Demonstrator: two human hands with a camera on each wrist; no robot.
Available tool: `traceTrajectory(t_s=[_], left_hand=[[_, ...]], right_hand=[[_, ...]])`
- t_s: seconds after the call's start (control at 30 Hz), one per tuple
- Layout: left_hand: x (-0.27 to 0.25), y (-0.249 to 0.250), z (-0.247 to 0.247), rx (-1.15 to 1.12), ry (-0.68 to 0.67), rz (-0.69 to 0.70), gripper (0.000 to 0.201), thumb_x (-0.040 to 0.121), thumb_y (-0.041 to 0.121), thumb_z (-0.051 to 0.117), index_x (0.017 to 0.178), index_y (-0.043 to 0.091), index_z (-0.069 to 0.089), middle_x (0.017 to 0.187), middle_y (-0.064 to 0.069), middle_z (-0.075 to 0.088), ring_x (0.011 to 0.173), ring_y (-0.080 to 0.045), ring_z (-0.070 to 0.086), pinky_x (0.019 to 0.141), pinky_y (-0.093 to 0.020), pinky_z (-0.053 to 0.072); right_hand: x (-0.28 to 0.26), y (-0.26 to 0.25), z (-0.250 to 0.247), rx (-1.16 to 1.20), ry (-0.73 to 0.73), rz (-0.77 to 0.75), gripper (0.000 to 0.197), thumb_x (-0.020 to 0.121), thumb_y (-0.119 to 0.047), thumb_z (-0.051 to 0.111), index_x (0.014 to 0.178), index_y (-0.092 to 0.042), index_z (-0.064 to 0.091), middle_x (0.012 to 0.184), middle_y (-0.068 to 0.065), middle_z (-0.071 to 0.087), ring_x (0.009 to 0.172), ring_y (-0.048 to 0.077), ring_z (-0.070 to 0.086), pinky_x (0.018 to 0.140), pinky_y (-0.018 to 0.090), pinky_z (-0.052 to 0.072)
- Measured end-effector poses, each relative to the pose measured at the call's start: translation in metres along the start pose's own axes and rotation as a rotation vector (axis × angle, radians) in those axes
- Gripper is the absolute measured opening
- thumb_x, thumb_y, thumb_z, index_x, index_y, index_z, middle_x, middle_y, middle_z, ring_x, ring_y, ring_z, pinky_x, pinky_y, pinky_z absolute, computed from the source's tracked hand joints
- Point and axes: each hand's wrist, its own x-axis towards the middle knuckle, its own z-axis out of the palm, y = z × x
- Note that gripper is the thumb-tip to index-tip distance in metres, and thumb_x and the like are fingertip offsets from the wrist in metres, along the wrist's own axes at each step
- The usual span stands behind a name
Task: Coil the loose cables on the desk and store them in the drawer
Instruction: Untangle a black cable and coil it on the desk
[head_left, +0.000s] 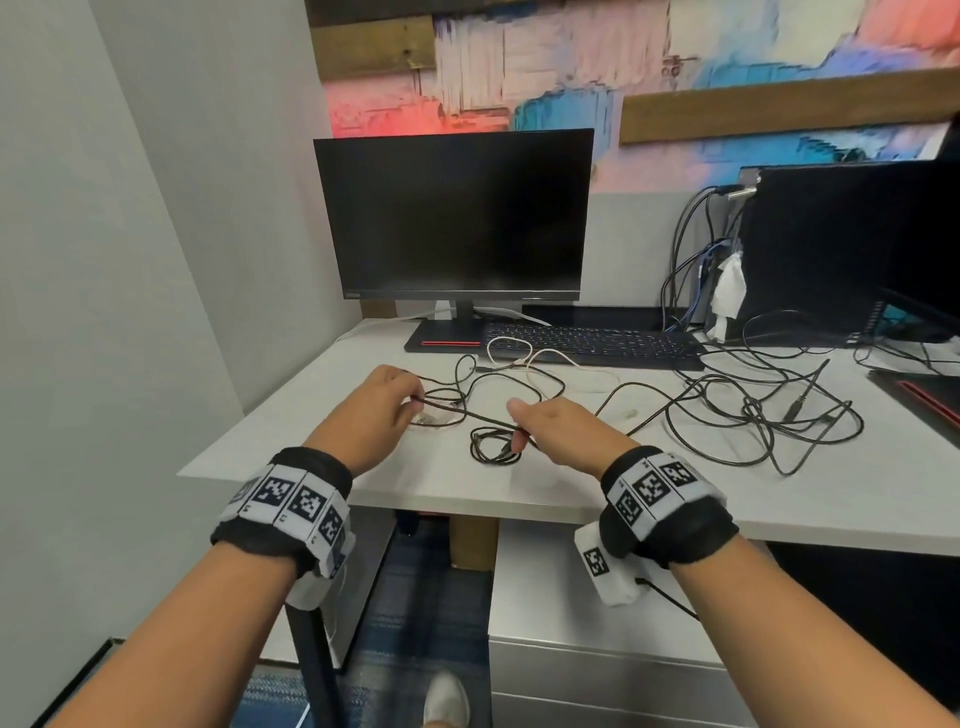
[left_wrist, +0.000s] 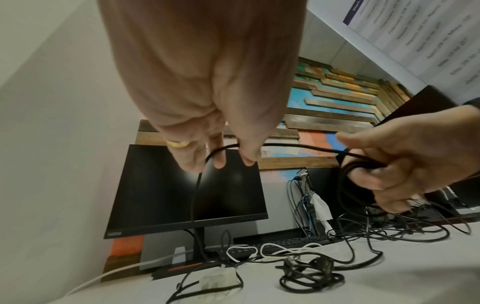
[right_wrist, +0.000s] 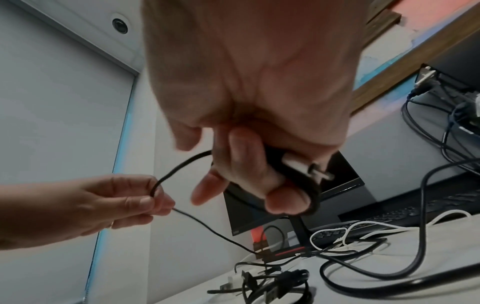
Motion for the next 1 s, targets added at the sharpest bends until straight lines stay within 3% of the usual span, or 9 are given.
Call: traceTrajectory(t_s=[0.17, 0.27, 0.43, 0.53, 0.63, 0.7, 0.83, 0.87, 1.0], left_hand=[[-0.001, -0.019, 0.004, 0.035, -0.051, -0.065, 0.024, 0.098, 0.023, 0.044, 0.104, 0.01, 0.063, 0.114, -0.007, 0.055, 0.107, -0.022, 0.052, 0.086, -0.022, 0.033], [-0.006, -0.017, 0.015, 0.056, -0.09, -0.046, 0.025, 0.098, 0.023, 0.045, 0.104, 0.008, 0.064, 0.113, -0.007, 0.055, 0.104, -0.024, 0.054, 0.091, -0.027, 0.039], [-0.013, 0.005, 0.032, 0.015, -0.224, -0.007, 0.022, 0.099, 0.02, 0.041, 0.097, 0.009, 0.061, 0.098, -0.003, 0.053, 0.082, -0.02, 0.054, 0.076, -0.027, 0.041], [-0.016, 0.016, 0.036, -0.093, -0.363, -0.022, 0.02, 0.099, 0.021, 0.04, 0.089, 0.015, 0.056, 0.088, -0.002, 0.058, 0.068, -0.016, 0.058, 0.071, -0.03, 0.048], [-0.019, 0.02, 0.04, -0.163, -0.484, -0.04, 0.021, 0.099, 0.023, 0.04, 0.082, 0.02, 0.052, 0.083, 0.002, 0.059, 0.067, -0.016, 0.063, 0.073, -0.036, 0.053], [-0.022, 0.02, 0.041, -0.211, -0.548, -0.057, 0.023, 0.099, 0.024, 0.04, 0.077, 0.026, 0.049, 0.084, 0.005, 0.059, 0.071, -0.019, 0.067, 0.072, -0.036, 0.055], [-0.025, 0.018, 0.04, -0.162, -0.506, 0.003, 0.018, 0.098, 0.024, 0.043, 0.081, 0.026, 0.049, 0.083, 0.005, 0.058, 0.08, -0.016, 0.06, 0.078, -0.032, 0.049], [-0.024, 0.016, 0.039, -0.152, -0.468, 0.028, 0.016, 0.098, 0.024, 0.043, 0.083, 0.026, 0.048, 0.082, 0.006, 0.056, 0.079, -0.014, 0.055, 0.076, -0.029, 0.044], [-0.018, 0.013, 0.032, -0.131, -0.304, 0.113, 0.009, 0.098, 0.026, 0.045, 0.096, 0.026, 0.054, 0.095, 0.007, 0.051, 0.091, -0.012, 0.049, 0.082, -0.022, 0.035]], right_hand=[[0.001, 0.004, -0.003, 0.066, -0.039, 0.003, 0.053, 0.095, -0.053, 0.04, 0.06, -0.017, 0.058, 0.052, -0.002, 0.043, 0.05, 0.013, 0.039, 0.058, 0.025, 0.038], [0.004, -0.001, -0.003, 0.488, -0.004, -0.015, 0.053, 0.099, -0.043, 0.035, 0.057, -0.016, 0.049, 0.045, -0.001, 0.033, 0.043, 0.015, 0.028, 0.053, 0.028, 0.03], [0.007, -0.009, -0.008, 1.041, 0.055, -0.017, 0.041, 0.102, -0.029, 0.031, 0.067, -0.015, 0.045, 0.045, -0.005, 0.024, 0.039, 0.012, 0.02, 0.052, 0.027, 0.026], [0.009, -0.01, -0.01, 1.219, 0.113, -0.015, 0.034, 0.103, -0.025, 0.029, 0.081, -0.012, 0.051, 0.051, -0.001, 0.044, 0.042, 0.012, 0.034, 0.054, 0.027, 0.03], [0.008, -0.012, -0.013, 1.382, 0.2, -0.037, 0.032, 0.105, -0.023, 0.028, 0.102, -0.005, 0.054, 0.089, 0.011, 0.07, 0.072, 0.019, 0.068, 0.063, 0.026, 0.052], [0.009, -0.01, -0.015, 1.442, 0.286, -0.075, 0.03, 0.104, -0.019, 0.033, 0.108, -0.001, 0.055, 0.115, 0.017, 0.063, 0.105, 0.025, 0.065, 0.091, 0.037, 0.054], [0.012, -0.008, -0.018, 1.092, 0.456, -0.054, 0.022, 0.098, -0.019, 0.047, 0.101, -0.004, 0.064, 0.134, 0.027, 0.048, 0.102, 0.018, 0.06, 0.097, 0.039, 0.05], [0.012, -0.006, -0.017, 0.941, 0.485, -0.05, 0.025, 0.096, -0.022, 0.05, 0.102, -0.002, 0.065, 0.095, -0.004, 0.041, 0.085, 0.015, 0.06, 0.08, 0.029, 0.052], [0.013, -0.002, -0.006, 0.389, 0.409, -0.056, 0.024, 0.097, -0.028, 0.048, 0.091, -0.013, 0.066, 0.064, -0.004, 0.047, 0.056, 0.009, 0.044, 0.054, 0.021, 0.033]])
